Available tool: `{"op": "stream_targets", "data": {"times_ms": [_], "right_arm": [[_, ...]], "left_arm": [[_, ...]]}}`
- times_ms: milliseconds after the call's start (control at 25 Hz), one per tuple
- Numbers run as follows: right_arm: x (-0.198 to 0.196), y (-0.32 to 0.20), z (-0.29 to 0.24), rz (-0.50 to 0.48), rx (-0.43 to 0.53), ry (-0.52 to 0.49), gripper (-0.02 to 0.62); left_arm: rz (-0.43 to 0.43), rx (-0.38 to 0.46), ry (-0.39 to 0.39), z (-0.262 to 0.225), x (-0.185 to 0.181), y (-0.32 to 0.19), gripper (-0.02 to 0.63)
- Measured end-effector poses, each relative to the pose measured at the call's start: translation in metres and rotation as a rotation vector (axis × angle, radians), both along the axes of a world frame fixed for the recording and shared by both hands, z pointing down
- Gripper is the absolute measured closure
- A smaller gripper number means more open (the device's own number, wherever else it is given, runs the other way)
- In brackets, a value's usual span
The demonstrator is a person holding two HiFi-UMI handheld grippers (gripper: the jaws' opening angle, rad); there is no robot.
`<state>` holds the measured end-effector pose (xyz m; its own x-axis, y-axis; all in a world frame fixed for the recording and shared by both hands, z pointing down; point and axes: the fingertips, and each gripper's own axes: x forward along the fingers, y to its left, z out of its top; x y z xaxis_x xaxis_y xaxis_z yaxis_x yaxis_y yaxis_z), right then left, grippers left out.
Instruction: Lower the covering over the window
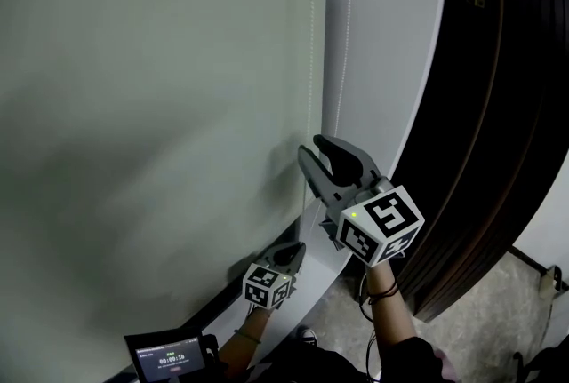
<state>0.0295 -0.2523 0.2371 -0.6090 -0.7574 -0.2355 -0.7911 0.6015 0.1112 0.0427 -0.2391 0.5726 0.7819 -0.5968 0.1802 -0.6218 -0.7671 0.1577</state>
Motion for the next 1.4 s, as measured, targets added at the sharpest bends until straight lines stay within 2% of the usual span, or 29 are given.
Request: {"op": "stream_targets", "data": {"times_ms": [120,400,520,560,720,880,1040,1200,1320,1400], "right_arm": [[0.005,-0.015,-0.025,0.004,0.027,-0.011,0.492],[-0.002,-0.031,-0.074,-0.059,0.073,-0.049,0.492],[-0.002,-0.034,-0.082,-0.048,0.076,-0.061,0.504],[-0.001,-0.034,-0.082,-0.044,0.072,-0.073,0.566],[0.009,-0.033,-0.082,-0.046,0.07,-0.154,0.574],[0.023,-0.032,-0.082,0.015,0.119,-0.159,0.575],[0.031,-0.024,-0.083,0.026,0.137,-0.188,0.577],[0.034,-0.023,-0.079,0.038,0.144,-0.171,0.577],[0.024,-0.029,-0.048,0.052,0.095,-0.122,0.578],[0.023,-0.036,-0.019,0.056,0.043,-0.128,0.578]], "left_arm": [[-0.001,0.001,0.003,0.001,0.001,-0.004,0.604],[0.006,0.003,0.002,0.0,0.003,-0.007,0.603],[0.01,0.001,0.007,0.0,0.005,-0.002,0.603],[0.01,0.001,0.011,0.0,0.005,-0.001,0.604],[0.025,0.004,0.014,0.0,0.006,-0.001,0.603],[0.047,0.006,-0.039,0.001,0.004,0.001,0.6],[0.019,0.006,0.097,-0.029,-0.004,-0.001,0.575],[0.032,0.08,0.173,-0.073,-0.001,-0.001,0.575],[0.038,0.149,0.216,-0.106,-0.005,0.003,0.575],[0.039,0.186,0.244,-0.127,-0.006,0.004,0.575]]}}
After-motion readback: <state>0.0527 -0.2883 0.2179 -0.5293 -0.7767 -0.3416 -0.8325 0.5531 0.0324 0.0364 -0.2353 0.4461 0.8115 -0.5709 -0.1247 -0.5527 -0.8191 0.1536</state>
